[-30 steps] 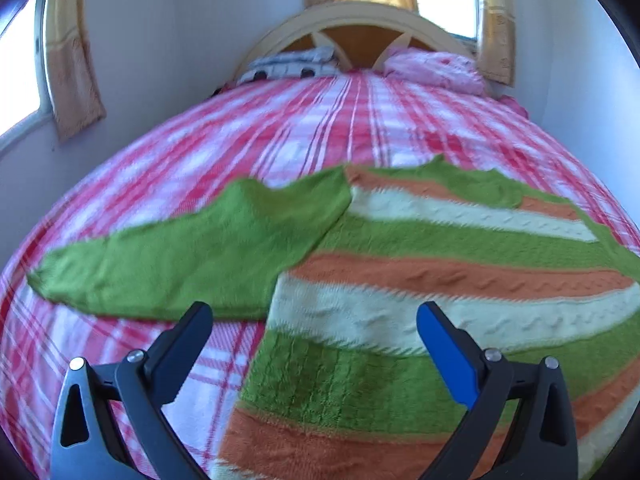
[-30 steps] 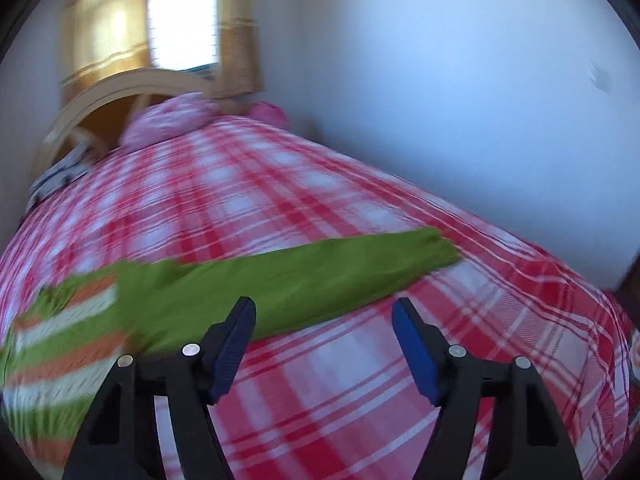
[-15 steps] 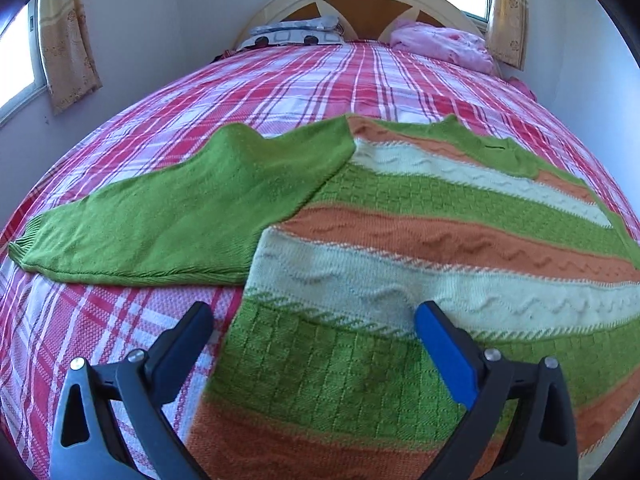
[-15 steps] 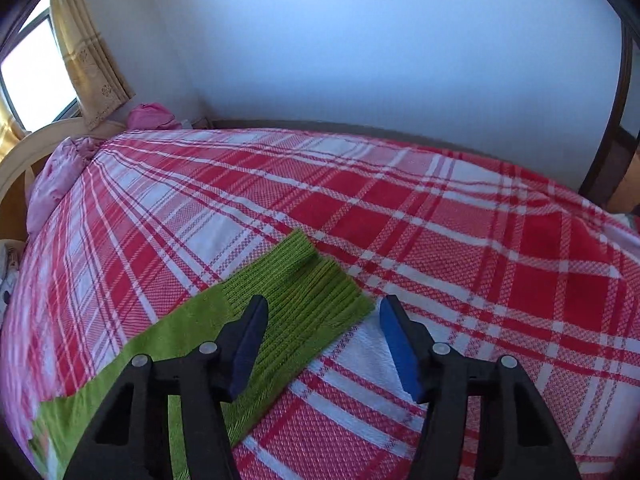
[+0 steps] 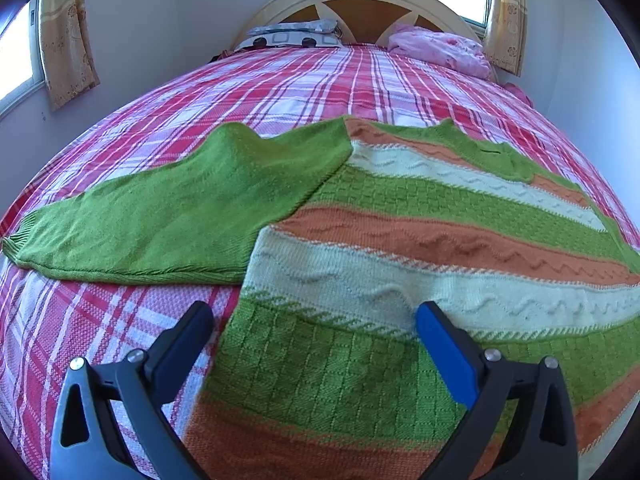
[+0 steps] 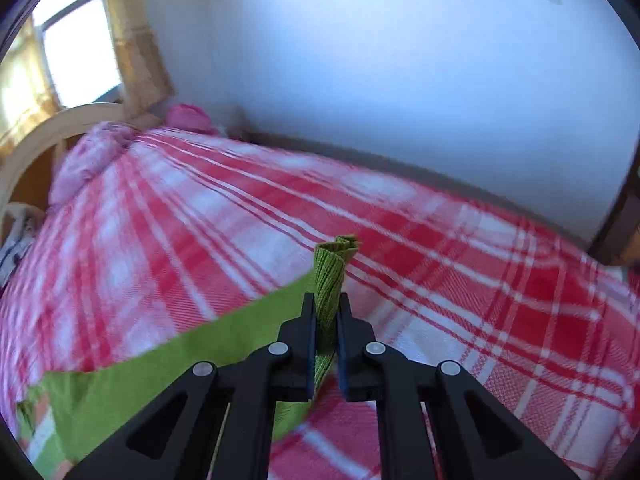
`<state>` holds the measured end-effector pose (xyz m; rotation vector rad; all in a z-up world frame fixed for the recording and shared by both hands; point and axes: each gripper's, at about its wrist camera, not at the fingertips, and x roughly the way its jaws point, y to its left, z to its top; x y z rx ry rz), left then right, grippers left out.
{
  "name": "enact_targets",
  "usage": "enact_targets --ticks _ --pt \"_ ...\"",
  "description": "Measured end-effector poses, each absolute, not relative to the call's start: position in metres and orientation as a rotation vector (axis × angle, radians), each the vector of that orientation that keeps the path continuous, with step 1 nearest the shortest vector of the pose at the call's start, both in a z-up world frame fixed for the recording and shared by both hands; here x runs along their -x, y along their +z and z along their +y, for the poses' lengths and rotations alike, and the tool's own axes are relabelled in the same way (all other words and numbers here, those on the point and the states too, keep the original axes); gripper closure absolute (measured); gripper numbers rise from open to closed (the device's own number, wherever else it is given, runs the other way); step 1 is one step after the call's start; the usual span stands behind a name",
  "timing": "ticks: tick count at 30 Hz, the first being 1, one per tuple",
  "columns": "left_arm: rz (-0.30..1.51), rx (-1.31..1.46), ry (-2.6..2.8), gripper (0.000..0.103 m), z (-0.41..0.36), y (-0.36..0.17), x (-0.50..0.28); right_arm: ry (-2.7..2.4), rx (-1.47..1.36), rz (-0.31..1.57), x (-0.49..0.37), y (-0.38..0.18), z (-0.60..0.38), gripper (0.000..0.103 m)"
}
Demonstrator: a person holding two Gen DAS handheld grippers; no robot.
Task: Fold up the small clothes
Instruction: 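Grasp the green sleeve cuff with the right gripper and lift it, then carry the sleeve across the sweater front and open the right gripper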
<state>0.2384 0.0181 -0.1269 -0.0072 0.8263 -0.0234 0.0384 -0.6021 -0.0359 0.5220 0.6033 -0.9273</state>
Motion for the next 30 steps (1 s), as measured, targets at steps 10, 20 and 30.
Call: enact_targets --ticks 10,20,30 --pt "0.808 0.045 -0.044 0.0 0.023 -0.126 -0.235 -0.588 -0.314 0.564 -0.116 0.059 -0.449 0.095" --pt "0.779 0.111 -0.077 0.0 0.031 -0.125 -0.233 -0.17 -0.31 0.634 -0.236 0.031 -0.246 0.095" --pt "0.756 0.159 -0.098 0.0 0.036 -0.124 -0.23 0.166 -0.408 0.824 -0.308 -0.059 -0.126 0.095"
